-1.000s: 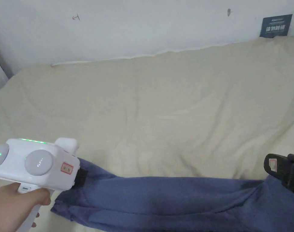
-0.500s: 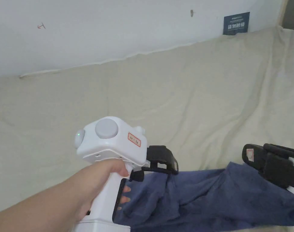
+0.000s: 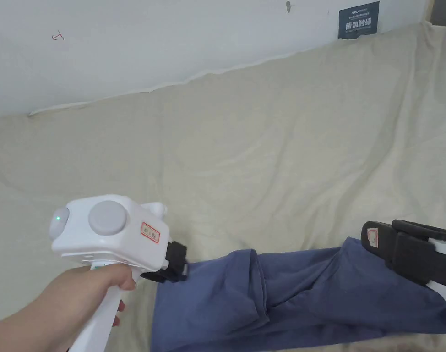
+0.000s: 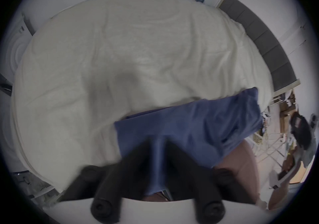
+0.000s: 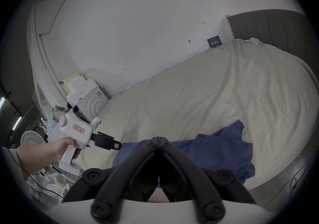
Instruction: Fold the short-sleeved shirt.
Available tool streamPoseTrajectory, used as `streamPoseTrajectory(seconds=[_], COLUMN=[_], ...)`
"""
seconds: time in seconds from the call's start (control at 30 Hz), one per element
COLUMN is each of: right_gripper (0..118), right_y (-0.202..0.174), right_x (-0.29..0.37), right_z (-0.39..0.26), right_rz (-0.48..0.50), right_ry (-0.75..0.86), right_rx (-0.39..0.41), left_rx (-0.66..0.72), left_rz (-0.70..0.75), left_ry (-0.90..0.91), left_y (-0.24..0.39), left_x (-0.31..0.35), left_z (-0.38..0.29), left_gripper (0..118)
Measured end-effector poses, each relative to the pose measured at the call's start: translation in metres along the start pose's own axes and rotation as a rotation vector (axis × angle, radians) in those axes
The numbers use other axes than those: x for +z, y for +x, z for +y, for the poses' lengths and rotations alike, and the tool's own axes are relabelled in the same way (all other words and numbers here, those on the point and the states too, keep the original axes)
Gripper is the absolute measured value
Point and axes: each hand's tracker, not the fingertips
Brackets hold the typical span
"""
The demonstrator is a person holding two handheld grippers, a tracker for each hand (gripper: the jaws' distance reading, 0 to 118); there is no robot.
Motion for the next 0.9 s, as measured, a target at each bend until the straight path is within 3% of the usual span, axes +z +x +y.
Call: streamPoseTrajectory(seconds=[0.03,0.13,0.23,0.37,0.47,0.57,0.7,0.83,0.9], right_gripper=[0,0,0,0,0,0,0,0,0], right_y=[-0.001,0.001,0.001,-0.003,-0.003,-0.001,0.0,0.001,0.003], right_x=[-0.001,-0.003,-0.003,-0.002,-0.002,-0.003,-0.003,0.002,0.004], right_z=[-0.001,-0.003,-0.003,-0.002,-0.002,-0.002,-0.002,0.004,0.007], right_rz=[0.001,0.0,-0.006,-0.05,-0.041,-0.027,-0.021,-0.022,-0.029], right_ry=[-0.008,-0.022,-0.028,-0.022,-0.03,-0.03,-0.034,-0.032,-0.029], right_rx=[0.004,0.013,0.019,0.084,0.07,0.049,0.034,0.033,0.04], left_rx=[0.002,-0.002,-0.039,-0.11,-0.171,-0.22,-0.174,-0.085,-0.002], left_rz=[0.037,-0.086,-0.114,-0.118,-0.158,-0.317,-0.624,-0.643,-0.578], left_ry=[-0.002,-0.029,-0.036,-0.064,-0.05,-0.063,-0.016,0.119,0.15], left_y=[0.0,0.008,0.027,0.057,0.078,0.091,0.086,0.048,0.011], left_x=[-0.006,-0.025,-0.04,-0.054,-0.054,-0.051,-0.037,0.0,0.014], left_z=[-0.001,-0.001,-0.001,-0.005,-0.011,-0.015,-0.02,-0.021,-0.022], left_gripper=[0,0,0,0,0,0,0,0,0])
